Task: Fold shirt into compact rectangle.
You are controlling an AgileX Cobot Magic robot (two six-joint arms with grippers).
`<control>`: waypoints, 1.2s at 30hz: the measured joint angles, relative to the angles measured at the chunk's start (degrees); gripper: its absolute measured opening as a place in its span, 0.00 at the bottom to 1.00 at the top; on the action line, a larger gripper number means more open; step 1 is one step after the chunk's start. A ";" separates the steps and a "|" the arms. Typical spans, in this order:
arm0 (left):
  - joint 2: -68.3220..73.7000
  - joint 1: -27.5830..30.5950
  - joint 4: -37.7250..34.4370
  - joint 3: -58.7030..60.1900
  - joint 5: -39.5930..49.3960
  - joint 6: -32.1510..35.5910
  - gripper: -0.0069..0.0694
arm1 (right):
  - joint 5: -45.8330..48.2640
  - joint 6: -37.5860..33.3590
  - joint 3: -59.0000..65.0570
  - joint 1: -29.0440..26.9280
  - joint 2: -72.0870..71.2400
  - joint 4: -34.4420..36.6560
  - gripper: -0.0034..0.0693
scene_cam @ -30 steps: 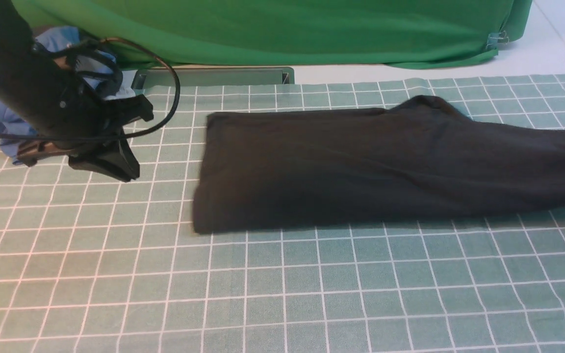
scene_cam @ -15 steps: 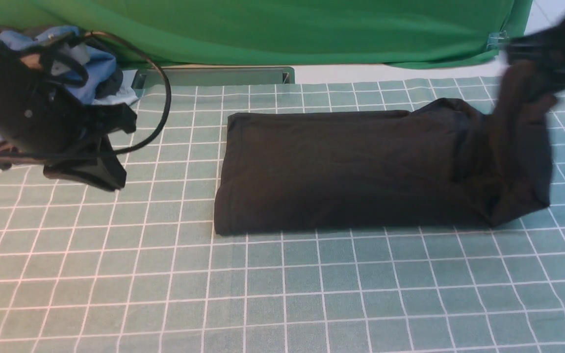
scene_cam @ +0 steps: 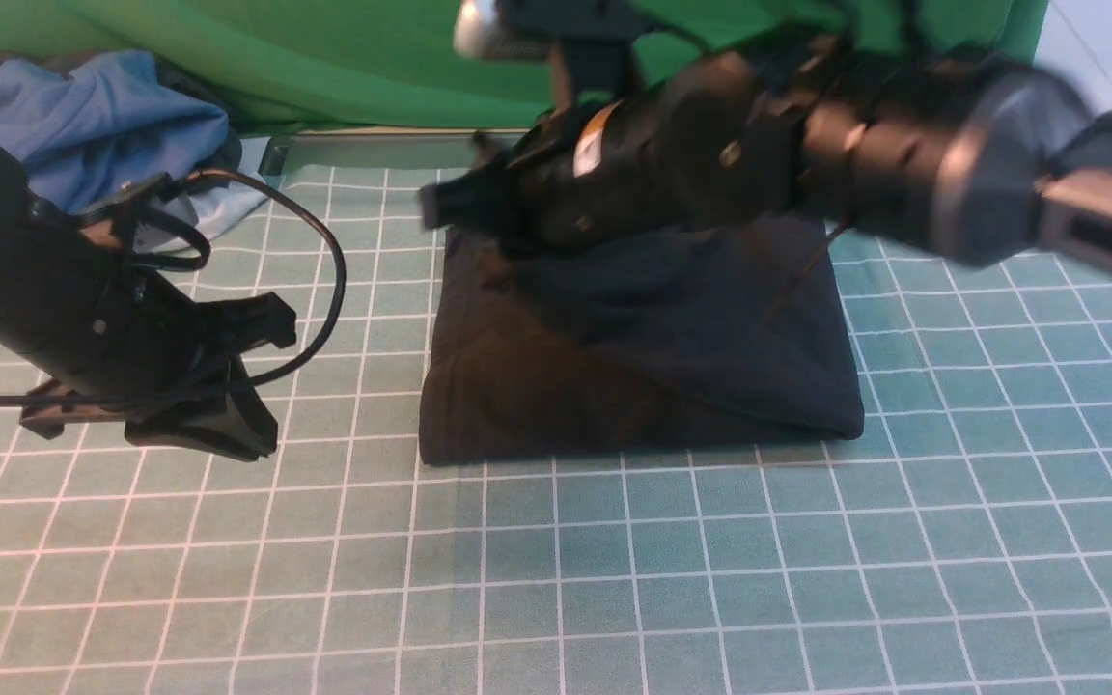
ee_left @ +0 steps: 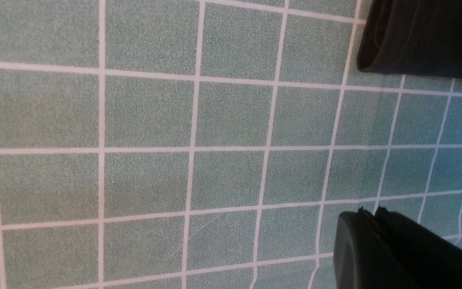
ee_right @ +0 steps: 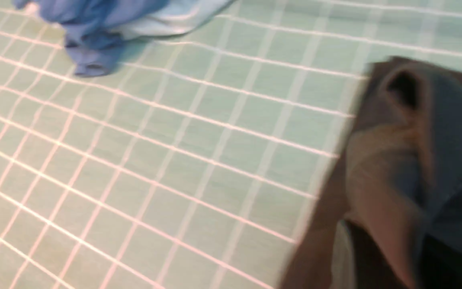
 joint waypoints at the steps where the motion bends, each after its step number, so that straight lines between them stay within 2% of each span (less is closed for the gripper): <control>1: 0.00 0.00 0.14 0.00 0.00 0.00 0.11 | -1.34 0.22 0.00 0.60 1.08 0.00 0.24; 6: 0.00 0.00 0.38 0.00 -0.79 -0.23 0.11 | -3.40 0.84 0.00 1.49 4.89 0.12 0.44; 9: 0.00 0.00 0.15 0.00 -0.73 -1.08 0.11 | -0.53 1.03 0.10 1.35 5.24 0.12 0.59; 11: 0.00 0.00 -0.46 0.00 -0.26 -1.19 0.11 | 3.96 0.77 0.10 0.32 4.35 0.19 0.65; 14: 0.00 0.00 -1.37 0.00 0.23 -1.24 0.11 | 12.57 -0.35 0.10 -2.84 1.66 0.23 0.67; 19: 0.00 0.00 -5.69 0.00 1.09 -0.56 0.14 | 33.64 -5.77 0.10 -11.51 -4.88 0.05 0.67; 21: 0.00 0.00 -7.55 0.00 0.74 -0.14 0.18 | 42.24 -8.25 0.40 -15.87 -6.72 -0.02 0.67; 23: -0.04 0.00 -8.33 0.00 0.29 -0.08 0.21 | 43.97 -9.13 0.91 -17.70 -7.11 -0.02 0.67; 25: -0.06 0.00 -9.05 0.00 -1.01 0.04 0.28 | 45.37 -10.01 2.51 -20.44 -6.99 -0.06 0.72; 26: -0.06 0.00 -9.05 0.00 -1.13 0.04 0.29 | 45.37 -10.02 2.66 -20.58 -6.91 -0.06 0.73; 27: -0.06 0.00 -9.33 0.35 -2.35 0.04 0.34 | 45.58 -10.66 3.91 -21.30 -6.32 -0.21 0.78; 31: -0.11 0.00 -11.78 4.21 -6.82 0.04 0.48 | 45.18 -12.10 7.10 -21.41 -4.10 -0.92 0.88; 36: -0.01 -0.86 -18.44 11.52 -13.91 3.47 0.63 | 36.90 -12.72 9.35 -21.41 -0.42 -0.92 0.88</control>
